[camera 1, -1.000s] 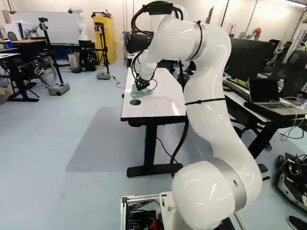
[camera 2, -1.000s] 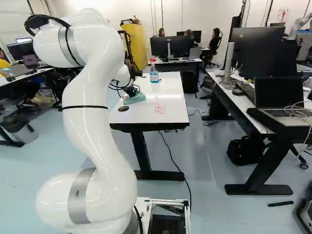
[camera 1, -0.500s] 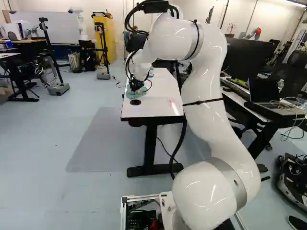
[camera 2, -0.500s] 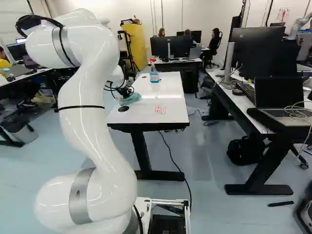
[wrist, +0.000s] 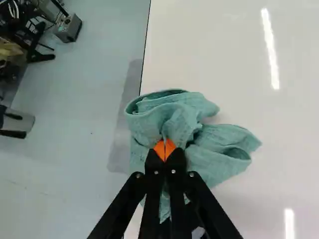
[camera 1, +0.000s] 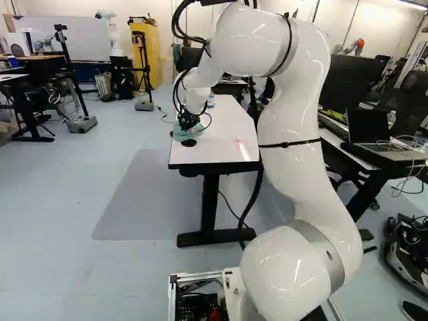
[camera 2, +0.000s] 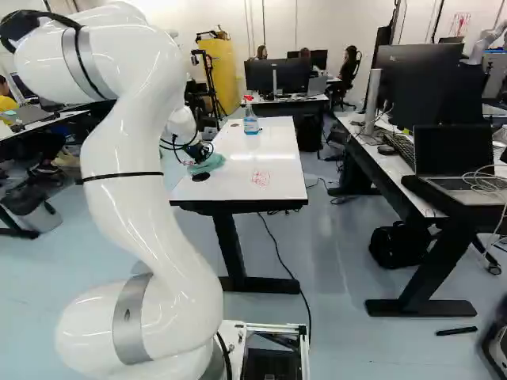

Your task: Clean the table with the green towel

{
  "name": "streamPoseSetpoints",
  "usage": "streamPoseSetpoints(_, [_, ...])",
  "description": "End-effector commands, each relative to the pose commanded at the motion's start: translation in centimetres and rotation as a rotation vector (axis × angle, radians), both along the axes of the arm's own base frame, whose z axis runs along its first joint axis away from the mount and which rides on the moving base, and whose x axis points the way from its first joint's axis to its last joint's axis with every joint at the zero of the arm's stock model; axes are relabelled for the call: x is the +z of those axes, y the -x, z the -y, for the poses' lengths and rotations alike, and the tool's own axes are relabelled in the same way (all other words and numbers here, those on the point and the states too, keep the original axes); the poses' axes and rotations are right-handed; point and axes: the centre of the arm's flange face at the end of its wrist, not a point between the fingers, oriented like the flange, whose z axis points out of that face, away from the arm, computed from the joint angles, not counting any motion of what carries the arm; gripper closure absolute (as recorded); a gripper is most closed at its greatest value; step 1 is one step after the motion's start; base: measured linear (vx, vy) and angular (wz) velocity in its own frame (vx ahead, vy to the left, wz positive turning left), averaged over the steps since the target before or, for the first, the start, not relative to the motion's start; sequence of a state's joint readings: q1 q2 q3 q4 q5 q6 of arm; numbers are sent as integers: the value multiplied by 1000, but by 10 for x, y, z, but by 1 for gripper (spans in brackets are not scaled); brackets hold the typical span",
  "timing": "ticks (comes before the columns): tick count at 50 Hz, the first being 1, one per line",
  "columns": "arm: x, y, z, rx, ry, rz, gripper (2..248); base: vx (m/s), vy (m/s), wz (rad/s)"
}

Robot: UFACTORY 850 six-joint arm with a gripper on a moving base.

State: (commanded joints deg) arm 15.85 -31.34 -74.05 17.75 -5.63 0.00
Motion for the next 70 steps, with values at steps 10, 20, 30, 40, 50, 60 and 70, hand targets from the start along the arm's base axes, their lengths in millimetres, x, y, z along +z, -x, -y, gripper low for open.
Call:
streamPoseSetpoints(10, [1,12,16,-19,3,-12,230,0,0,0])
streamPoseSetpoints(20, [2,18,33,-43,5,-20,230,0,0,0])
streamPoseSetpoints(30, [2,17,51,-71,5,-22,230,0,0,0])
streamPoseSetpoints(40, [2,9,68,-100,4,-19,230,0,0,0])
streamPoseSetpoints(50, [1,-6,71,-109,2,-8,230,0,0,0])
streamPoseSetpoints(60, [-1,-21,61,-98,-1,5,230,0,0,0])
streamPoseSetpoints(70, [2,-17,46,-75,-2,8,230,0,0,0])
